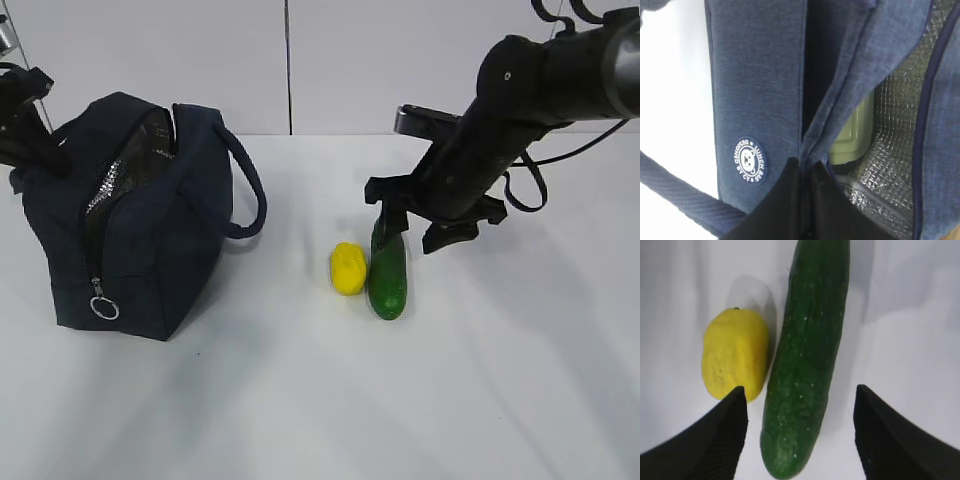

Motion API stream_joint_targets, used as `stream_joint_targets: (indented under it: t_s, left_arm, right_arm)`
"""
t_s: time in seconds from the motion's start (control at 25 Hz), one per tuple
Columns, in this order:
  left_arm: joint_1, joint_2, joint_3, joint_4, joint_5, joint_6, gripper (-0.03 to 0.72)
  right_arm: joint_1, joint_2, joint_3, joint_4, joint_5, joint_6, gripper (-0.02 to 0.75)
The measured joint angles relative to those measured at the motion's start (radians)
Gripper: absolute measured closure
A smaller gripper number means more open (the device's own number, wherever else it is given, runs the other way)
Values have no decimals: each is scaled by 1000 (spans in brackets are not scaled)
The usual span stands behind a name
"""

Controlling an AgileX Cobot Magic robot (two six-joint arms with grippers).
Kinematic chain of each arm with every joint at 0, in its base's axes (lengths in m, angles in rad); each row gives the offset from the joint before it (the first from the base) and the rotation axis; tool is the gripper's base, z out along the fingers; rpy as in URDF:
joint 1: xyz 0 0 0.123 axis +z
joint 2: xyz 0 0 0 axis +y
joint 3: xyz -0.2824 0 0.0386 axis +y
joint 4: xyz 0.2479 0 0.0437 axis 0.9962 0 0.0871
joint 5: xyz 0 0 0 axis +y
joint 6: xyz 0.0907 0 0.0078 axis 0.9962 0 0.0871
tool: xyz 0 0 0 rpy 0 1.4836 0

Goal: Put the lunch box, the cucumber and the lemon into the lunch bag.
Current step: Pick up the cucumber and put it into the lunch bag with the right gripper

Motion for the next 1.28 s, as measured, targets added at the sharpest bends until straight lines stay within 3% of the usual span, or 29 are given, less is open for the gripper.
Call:
stream_joint_targets:
  t_s: [1.28]
  left_arm:
    - [0,-12,0,8,0,-4,696]
  right_arm:
    - [0,138,-2,130,-75,2,232]
